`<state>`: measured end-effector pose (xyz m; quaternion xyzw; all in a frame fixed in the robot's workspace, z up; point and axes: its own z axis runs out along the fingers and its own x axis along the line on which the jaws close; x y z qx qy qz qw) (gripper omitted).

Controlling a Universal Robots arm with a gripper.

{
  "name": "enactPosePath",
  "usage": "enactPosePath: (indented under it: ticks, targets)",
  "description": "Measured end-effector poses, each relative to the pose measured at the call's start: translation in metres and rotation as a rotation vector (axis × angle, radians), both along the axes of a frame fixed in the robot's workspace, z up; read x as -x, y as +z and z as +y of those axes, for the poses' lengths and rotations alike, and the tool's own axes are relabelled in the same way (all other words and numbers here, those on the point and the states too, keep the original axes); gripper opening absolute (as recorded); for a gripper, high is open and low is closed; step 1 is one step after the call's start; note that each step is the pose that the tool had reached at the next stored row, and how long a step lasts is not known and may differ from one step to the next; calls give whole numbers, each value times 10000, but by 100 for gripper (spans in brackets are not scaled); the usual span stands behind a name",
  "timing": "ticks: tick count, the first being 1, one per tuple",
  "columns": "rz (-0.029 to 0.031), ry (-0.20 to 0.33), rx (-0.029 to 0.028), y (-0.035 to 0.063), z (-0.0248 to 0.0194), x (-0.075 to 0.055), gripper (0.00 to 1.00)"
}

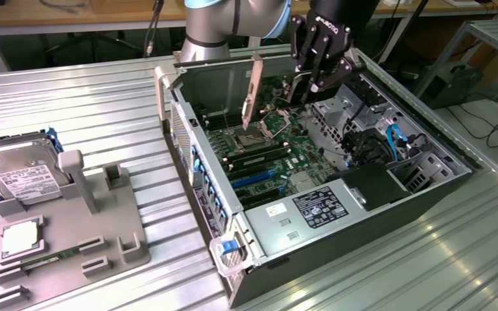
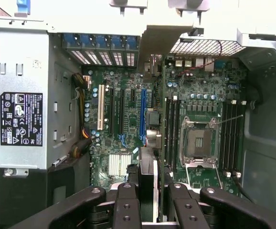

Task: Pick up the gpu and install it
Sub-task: 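Insert the gpu into the slot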

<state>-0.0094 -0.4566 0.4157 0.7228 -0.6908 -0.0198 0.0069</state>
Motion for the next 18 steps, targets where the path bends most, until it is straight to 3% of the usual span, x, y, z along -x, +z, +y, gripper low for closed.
enactPosePath:
  ticks: [18]
  targets:
    - [0, 31, 10, -59, 0, 0, 28]
